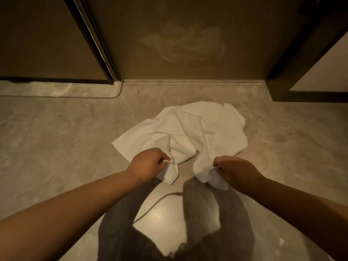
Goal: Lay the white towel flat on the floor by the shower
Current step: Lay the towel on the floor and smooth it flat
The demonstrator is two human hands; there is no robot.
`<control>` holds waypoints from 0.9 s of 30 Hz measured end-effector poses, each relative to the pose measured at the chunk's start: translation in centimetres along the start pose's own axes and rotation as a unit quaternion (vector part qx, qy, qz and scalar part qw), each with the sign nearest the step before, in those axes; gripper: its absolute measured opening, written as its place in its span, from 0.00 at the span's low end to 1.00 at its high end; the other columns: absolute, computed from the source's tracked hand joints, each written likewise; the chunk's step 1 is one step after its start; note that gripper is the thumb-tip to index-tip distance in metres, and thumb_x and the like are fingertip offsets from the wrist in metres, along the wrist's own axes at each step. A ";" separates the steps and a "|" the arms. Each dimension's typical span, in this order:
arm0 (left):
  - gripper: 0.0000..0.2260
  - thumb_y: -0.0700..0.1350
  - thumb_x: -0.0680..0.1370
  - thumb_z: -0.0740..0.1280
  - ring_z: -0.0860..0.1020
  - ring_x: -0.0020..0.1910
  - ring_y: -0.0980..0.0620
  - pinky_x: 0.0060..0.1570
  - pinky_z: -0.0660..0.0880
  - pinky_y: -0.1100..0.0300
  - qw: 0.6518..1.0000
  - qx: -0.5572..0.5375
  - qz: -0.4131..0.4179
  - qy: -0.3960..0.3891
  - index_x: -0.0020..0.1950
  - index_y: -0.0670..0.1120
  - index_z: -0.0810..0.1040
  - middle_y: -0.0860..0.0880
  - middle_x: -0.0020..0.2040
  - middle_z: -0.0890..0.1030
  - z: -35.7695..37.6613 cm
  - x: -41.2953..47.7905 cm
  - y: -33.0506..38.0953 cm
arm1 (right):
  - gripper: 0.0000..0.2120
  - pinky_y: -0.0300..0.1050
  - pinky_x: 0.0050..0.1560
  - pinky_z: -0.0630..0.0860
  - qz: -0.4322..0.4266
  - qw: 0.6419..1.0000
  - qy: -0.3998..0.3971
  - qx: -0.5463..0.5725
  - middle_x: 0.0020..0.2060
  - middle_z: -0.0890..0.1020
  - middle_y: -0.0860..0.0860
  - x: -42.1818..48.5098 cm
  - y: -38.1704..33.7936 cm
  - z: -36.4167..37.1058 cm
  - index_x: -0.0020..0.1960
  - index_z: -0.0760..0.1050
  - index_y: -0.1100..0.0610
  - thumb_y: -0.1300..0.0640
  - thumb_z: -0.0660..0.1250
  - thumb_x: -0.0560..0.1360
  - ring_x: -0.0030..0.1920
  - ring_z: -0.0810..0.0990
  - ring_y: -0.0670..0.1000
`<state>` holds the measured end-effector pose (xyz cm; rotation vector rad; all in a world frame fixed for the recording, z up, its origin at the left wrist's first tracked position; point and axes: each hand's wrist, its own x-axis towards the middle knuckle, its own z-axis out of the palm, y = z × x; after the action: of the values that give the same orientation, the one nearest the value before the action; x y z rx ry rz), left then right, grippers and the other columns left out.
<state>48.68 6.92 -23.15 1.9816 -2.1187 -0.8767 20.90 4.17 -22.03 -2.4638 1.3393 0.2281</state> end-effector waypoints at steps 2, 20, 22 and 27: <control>0.09 0.49 0.78 0.64 0.78 0.50 0.50 0.49 0.74 0.56 1.000 -0.004 0.005 0.002 0.56 0.51 0.81 0.50 0.51 0.80 0.4 -0.1 -0.1 | 0.10 0.36 0.40 0.62 0.002 1.000 0.008 0.015 0.46 0.79 0.50 0.4 -0.3 0.6 0.49 0.75 0.55 0.51 0.57 0.78 0.47 0.78 0.50; 0.34 0.55 0.76 0.67 0.68 0.68 0.39 0.61 0.67 0.49 0.979 -0.082 -0.181 0.050 0.75 0.44 0.57 0.39 0.72 0.63 0.7 5.0 -0.2 | 0.27 0.45 0.51 0.75 0.110 0.977 0.060 0.175 0.55 0.78 0.53 4.9 -1.5 3.0 0.63 0.70 0.57 0.40 0.67 0.72 0.51 0.79 0.52; 0.35 0.54 0.75 0.68 0.68 0.67 0.40 0.61 0.67 0.51 0.982 -0.076 -0.166 0.040 0.75 0.43 0.56 0.39 0.71 0.65 1.1 5.5 -0.2 | 0.29 0.48 0.53 0.76 0.115 0.978 0.064 0.163 0.56 0.78 0.54 5.1 -1.5 3.3 0.64 0.69 0.57 0.40 0.67 0.72 0.53 0.79 0.54; 0.36 0.51 0.73 0.72 0.75 0.58 0.41 0.48 0.70 0.56 0.982 -0.083 -0.162 0.043 0.73 0.41 0.57 0.40 0.64 0.73 1.6 6.5 -0.7 | 0.25 0.53 0.51 0.77 0.136 0.976 0.096 0.143 0.52 0.78 0.55 6.4 -2.0 3.5 0.60 0.69 0.59 0.43 0.69 0.71 0.50 0.79 0.57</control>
<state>47.63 1.32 -26.71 2.2634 -1.6451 -0.9585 26.08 1.40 -26.72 -2.1038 1.6612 -0.1366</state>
